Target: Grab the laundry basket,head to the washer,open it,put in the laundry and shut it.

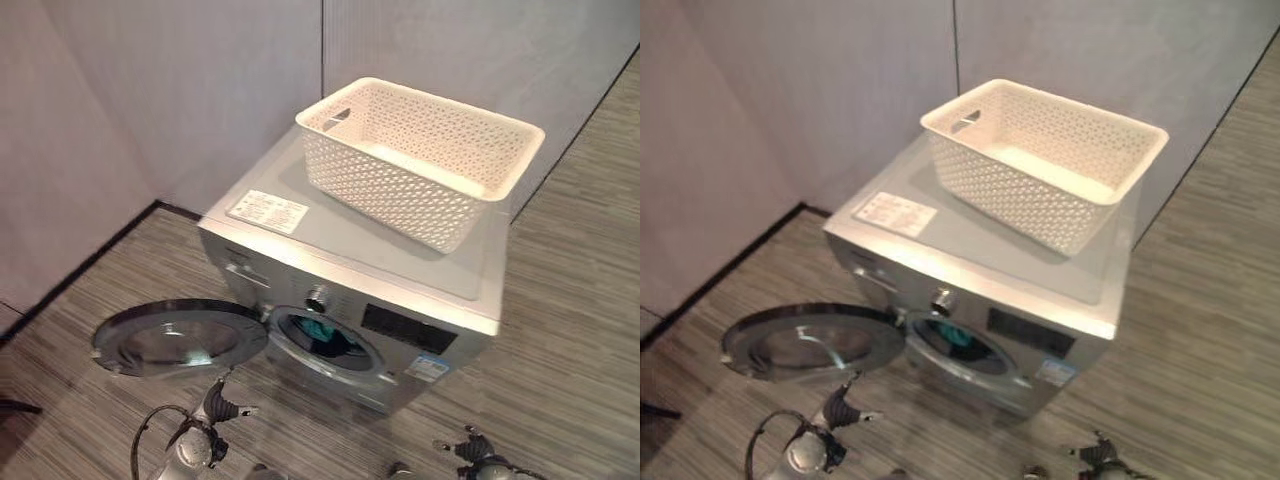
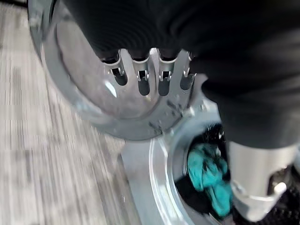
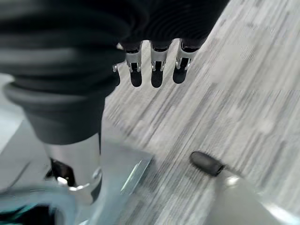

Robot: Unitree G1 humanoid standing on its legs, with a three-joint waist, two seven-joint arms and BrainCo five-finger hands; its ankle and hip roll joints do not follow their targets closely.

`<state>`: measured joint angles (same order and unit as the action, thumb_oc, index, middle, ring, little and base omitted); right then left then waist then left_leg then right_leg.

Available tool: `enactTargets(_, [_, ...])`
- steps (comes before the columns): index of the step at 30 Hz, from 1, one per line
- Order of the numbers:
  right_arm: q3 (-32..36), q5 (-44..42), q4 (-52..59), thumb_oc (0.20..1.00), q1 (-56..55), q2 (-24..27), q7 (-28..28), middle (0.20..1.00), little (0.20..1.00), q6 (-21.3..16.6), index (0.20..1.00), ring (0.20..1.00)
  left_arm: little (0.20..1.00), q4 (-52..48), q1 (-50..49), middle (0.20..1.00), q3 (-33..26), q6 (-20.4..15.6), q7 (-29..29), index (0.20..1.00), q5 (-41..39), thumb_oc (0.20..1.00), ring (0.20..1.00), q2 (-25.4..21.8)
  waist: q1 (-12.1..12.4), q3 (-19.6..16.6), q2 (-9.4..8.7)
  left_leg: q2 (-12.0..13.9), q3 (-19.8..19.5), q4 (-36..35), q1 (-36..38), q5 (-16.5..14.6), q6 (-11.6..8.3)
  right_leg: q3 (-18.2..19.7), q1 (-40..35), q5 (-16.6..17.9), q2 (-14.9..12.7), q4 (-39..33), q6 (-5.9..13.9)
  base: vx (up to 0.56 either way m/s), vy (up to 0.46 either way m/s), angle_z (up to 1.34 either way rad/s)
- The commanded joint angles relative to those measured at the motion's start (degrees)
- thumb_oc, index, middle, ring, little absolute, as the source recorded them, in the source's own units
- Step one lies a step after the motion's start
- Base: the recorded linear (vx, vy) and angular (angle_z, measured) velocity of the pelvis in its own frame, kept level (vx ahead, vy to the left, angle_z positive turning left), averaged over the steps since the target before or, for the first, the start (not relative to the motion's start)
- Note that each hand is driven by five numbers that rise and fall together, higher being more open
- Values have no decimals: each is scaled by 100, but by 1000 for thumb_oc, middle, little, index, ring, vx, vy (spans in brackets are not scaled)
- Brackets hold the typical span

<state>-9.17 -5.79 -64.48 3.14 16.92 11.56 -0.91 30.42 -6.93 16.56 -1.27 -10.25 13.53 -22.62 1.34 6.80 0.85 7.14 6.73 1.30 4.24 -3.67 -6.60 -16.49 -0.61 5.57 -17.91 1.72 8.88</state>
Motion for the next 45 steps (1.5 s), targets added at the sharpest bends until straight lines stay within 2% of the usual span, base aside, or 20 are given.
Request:
enactTargets(1, [-132,149,46,1000,242,-12,143,1000,1000,57,1000,1000,1000,-443,109,1000,-223,-306,-87,1000,-7,1000,1000,-241,127,201,-164,112,-276,498,-223,-377,311,-325,37,236,-145,-311,142,-288,312,-83])
enactTargets(3, [-241,98,-127,1000,488,-185,144,1000,1000,84,1000,1000,1000,-434,345,1000,-286,-255,-193,1000,16,1000,1000,-409,213,229,32,73,-103,331,-240,-392,467,-460,118,-142,-108,43,90,-349,322,-74])
enactTargets(5, [-376,74,-187,1000,531,-302,71,1000,1000,9,1000,1000,1000,-317,431,1000,-344,-249,-325,1000,-59,1000,1000,-446,229,153,10,-118,-87,-1,-272,-19,646,-104,56,-507,161,884,-71,-265,209,-98])
enactTargets(8, [-414,58,-160,1000,522,-315,57,1000,1000,-9,1000,1000,1000,-252,451,1000,-377,-237,-390,1000,-97,1000,1000,-432,273,89,-12,-152,-65,-106,-255,63,661,-16,-25,-668,282,1007,-82,-125,10,-26])
enactTargets(9, [-468,78,-208,1000,435,-367,44,1000,1000,-45,1000,1000,1000,-224,452,1000,-401,-223,-426,1000,-170,1000,1000,-340,436,-112,-153,-231,-81,-224,-376,231,639,-168,-558,-982,490,793,-110,-216,-112,4])
enactTargets(11, [-489,103,-227,1000,418,-384,47,1000,1000,-46,1000,1000,1000,-240,423,1000,-419,-212,-448,1000,-165,1000,1000,-321,508,-170,-216,-216,-50,-242,-411,271,611,-256,-767,-1074,525,600,-105,-179,-123,-13])
enactTargets(13, [-610,165,-236,1000,420,-409,102,1000,1000,-32,1000,1000,1000,-454,391,1000,-503,-188,-485,1000,-260,1000,1000,-264,627,-132,-354,-12,-75,-68,-708,539,454,-252,-874,-1327,771,175,-224,-275,-263,-17])
enactTargets(14, [-612,165,-236,1000,421,-409,103,1000,1000,-32,1000,1000,1000,-456,390,1000,-505,-187,-484,1000,-260,1000,1000,-265,621,-139,-351,-6,-82,-60,-721,539,449,-257,-869,-1325,780,171,-230,-280,-286,0])
enactTargets(16, [-553,117,-149,1000,352,-304,154,1000,1000,-51,1000,1000,1000,-562,447,1000,-584,-135,-538,1000,-350,1000,1000,-187,609,-30,-375,231,-111,-30,-1074,1008,224,-447,-963,-1407,1019,-112,-382,-287,-271,26])
enactTargets(18, [-421,74,-251,1000,287,-140,233,1000,1000,-36,1000,1000,1000,-619,591,1000,-585,-120,-625,1000,-304,1000,1000,-130,505,88,-354,392,-85,153,-1375,1221,-3,-609,-1002,-1472,1136,-206,-502,-235,-231,65])
enactTargets(19, [-419,74,-253,1000,292,-137,233,1000,1000,-37,1000,1000,1000,-622,594,1000,-586,-116,-624,1000,-304,1000,1000,-128,497,85,-348,396,-99,174,-1397,1214,-7,-618,-997,-1473,1143,-207,-506,-114,-112,71])
enactTargets(20, [-389,84,-310,1000,265,-107,235,1000,1000,-22,1000,1000,1000,-690,586,1000,-657,-137,-640,1000,-304,1000,1000,-124,478,59,-360,455,-19,232,-1279,999,27,-658,-966,-1438,1113,-233,-503,-34,-5,60])
enactTargets(21, [-350,133,-372,1000,180,-67,244,1000,1000,-14,1000,1000,1000,-906,476,1000,-813,-192,-703,1000,-333,1000,1000,-169,488,26,-376,502,-183,298,-1100,833,36,-640,-947,-1411,1054,-217,-528,-77,29,18])
enactTargets(23, [-328,162,-399,1000,131,-61,241,1000,1000,-20,1000,1000,1000,-1061,381,1000,-922,-205,-745,1000,-318,1000,1000,-211,499,14,-358,467,-396,240,-1046,878,79,-672,-894,-1300,1040,-242,-528,-19,48,-26])
enactTargets(24, [-258,196,-474,1000,-18,-58,230,1000,1000,-37,1000,1000,1000,-1361,281,1000,-1124,-276,-849,1000,-202,1000,1000,-330,487,-31,-307,477,-715,-16,-881,867,50,-611,-905,-1298,1076,-253,-504,76,41,-15])
enactTargets(28, [-84,193,-487,1000,-359,-116,119,1000,1000,-44,1000,1000,1000,-2040,238,1000,-1925,-297,-1117,1000,227,1000,1000,-823,359,-236,-221,415,-465,-430,-496,899,-4,-646,-1051,-1249,962,-274,-405,130,112,19])
enactTargets(30, [-91,206,-505,1000,-370,-153,81,1000,1000,-33,1000,1000,1000,-1998,341,1000,-2064,-261,-1192,1000,276,1000,1000,-957,347,-268,-229,393,-404,-472,-416,877,-3,-632,-1076,-1216,918,-288,-370,105,86,5])
enactTargets(34, [-304,322,-323,1000,-331,-176,-120,1000,1000,10,1000,1000,1000,-1494,1067,1000,-2456,-44,-1371,1000,295,1000,1000,-1707,241,-371,-186,310,-238,-578,-185,742,24,-430,-1037,-1084,801,-323,-250,77,77,-15])
enactTargets(42, [-651,393,206,1000,-144,-8,-270,1000,1000,-6,1000,1000,1000,345,2804,1000,-1860,220,-1405,1000,-197,1000,1000,-2842,-1,-284,-212,276,14,-630,-345,726,88,-238,-689,-869,718,-415,-103,3,72,-25])
enactTargets(45, [-797,304,453,1000,81,155,-208,1000,1000,-39,1000,1000,1000,1884,4303,1000,-979,157,-1181,1000,-953,1000,1000,-3173,-136,43,-345,312,28,-599,-823,823,140,-151,-192,-724,714,-353,-96,-167,46,-10])
